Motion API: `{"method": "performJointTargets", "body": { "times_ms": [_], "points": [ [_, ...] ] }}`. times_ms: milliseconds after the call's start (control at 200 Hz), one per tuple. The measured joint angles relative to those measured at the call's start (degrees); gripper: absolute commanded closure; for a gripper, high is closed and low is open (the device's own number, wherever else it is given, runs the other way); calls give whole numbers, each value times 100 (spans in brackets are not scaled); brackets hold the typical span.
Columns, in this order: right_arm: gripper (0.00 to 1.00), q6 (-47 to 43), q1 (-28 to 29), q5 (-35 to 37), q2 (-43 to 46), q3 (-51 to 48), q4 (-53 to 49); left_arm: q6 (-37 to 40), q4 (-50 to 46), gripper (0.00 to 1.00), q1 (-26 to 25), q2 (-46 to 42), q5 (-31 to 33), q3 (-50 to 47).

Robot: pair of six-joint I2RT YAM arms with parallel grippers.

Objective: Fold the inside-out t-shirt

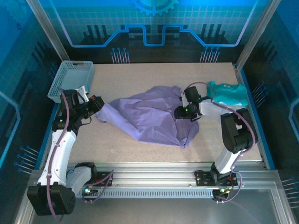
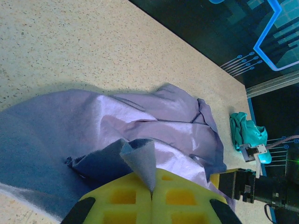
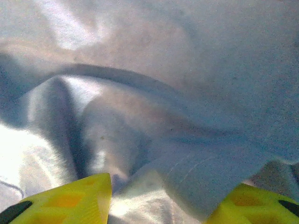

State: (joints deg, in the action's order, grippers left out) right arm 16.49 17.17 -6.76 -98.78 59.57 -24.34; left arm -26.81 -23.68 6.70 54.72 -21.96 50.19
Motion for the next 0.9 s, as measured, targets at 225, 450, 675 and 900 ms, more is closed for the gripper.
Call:
{"method": "performJointTargets", "body": {
  "times_ms": [225, 450, 675, 900],
  "points": [
    [62, -341, -13, -444, 332, -190, -11, 0, 2, 100, 0, 33, -4, -13],
    [63, -350, -282, -573, 549, -509, 31, 0, 4, 100, 0, 52, -33, -15],
    [63, -319, -387, -437, 529, -549, 33, 0, 17, 100, 0, 52, -46, -35],
    [63, -240, -463, -411, 424, -605, 28, -2, 42, 100, 0, 52, -46, -55]
  ]
}}
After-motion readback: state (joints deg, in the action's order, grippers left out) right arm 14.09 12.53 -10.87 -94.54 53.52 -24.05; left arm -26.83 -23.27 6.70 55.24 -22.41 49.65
